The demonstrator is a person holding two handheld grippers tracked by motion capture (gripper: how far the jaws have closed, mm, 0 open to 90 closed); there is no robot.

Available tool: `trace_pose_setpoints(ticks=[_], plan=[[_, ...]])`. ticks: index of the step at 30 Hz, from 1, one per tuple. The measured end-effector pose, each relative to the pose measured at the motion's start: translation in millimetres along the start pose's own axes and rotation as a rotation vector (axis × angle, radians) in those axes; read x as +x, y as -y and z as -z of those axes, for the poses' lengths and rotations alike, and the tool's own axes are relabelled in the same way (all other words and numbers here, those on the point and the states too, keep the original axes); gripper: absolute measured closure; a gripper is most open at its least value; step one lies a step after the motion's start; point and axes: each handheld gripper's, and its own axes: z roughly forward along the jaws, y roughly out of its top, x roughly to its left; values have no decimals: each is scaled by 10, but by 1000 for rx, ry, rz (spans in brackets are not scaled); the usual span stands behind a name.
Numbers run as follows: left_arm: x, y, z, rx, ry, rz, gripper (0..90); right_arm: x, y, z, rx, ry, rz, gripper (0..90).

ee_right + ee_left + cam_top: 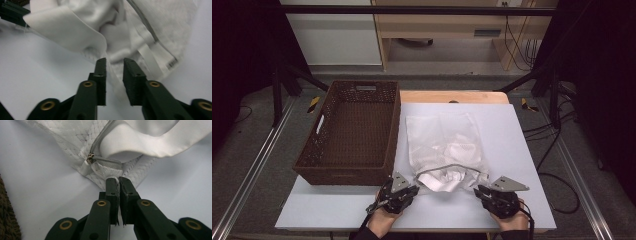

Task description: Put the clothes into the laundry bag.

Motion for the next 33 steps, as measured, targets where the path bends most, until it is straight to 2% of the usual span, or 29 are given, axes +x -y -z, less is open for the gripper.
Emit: trace_pose_setpoints(ticks=[1, 3, 5, 7, 8, 9, 13, 16, 19, 21, 22, 24, 25, 27, 29, 30, 32, 33], plan=[[0, 5, -7, 0, 1, 4, 846, 31, -28, -43, 3, 0, 7, 659], [0, 6, -12, 4, -4, 0, 846, 60, -59, -146, 34, 19, 20, 660], [-5, 5, -10, 3, -2, 3, 846, 53, -50, -237, 89, 23, 10, 716], [4, 1, -8, 1, -1, 2, 847, 41, -26, -273, 121, 32, 6, 826], [8, -1, -4, 0, 0, 7, 847, 29, -21, -265, 130, 37, 9, 890], [10, -6, 4, -2, -1, 11, 847, 17, -20, -239, 125, 31, 3, 898], [30, -48, 75, -25, 12, 24, 847, -71, -26, -8, 92, 4, -3, 900], [46, -77, 129, -33, 23, 41, 853, -172, 25, 195, 58, -19, -41, 900], [59, -64, 134, -19, 28, 54, 854, -215, 119, 178, 105, -58, -64, 900], [58, -44, 109, -6, 27, 51, 855, -198, 156, 62, 183, -86, -60, 889], [56, -34, 93, -1, 27, 53, 855, -176, 164, 16, 202, -78, -50, 852], [51, -20, 69, 4, 20, 49, 845, -155, 159, -7, 188, -80, -38, 768], [47, -12, 58, 5, 8, 51, 809, -144, 145, 6, 174, -70, -35, 717], [53, 4, 48, 5, -4, 56, 659, -125, 113, 42, 127, -69, -30, 659], [65, 20, 35, 2, 7, 76, 561, -76, 70, 55, 76, -65, -23, 541], [65, 25, 23, 5, 16, 83, 533, -42, 41, 46, 56, -63, -12, 517], [49, 33, 1, 10, 24, 79, 537, 33, -20, 11, 22, -84, 6, 456], [32, 34, -1, 10, 19, 61, 548, 72, -52, -18, 7, -99, 10, 436]])
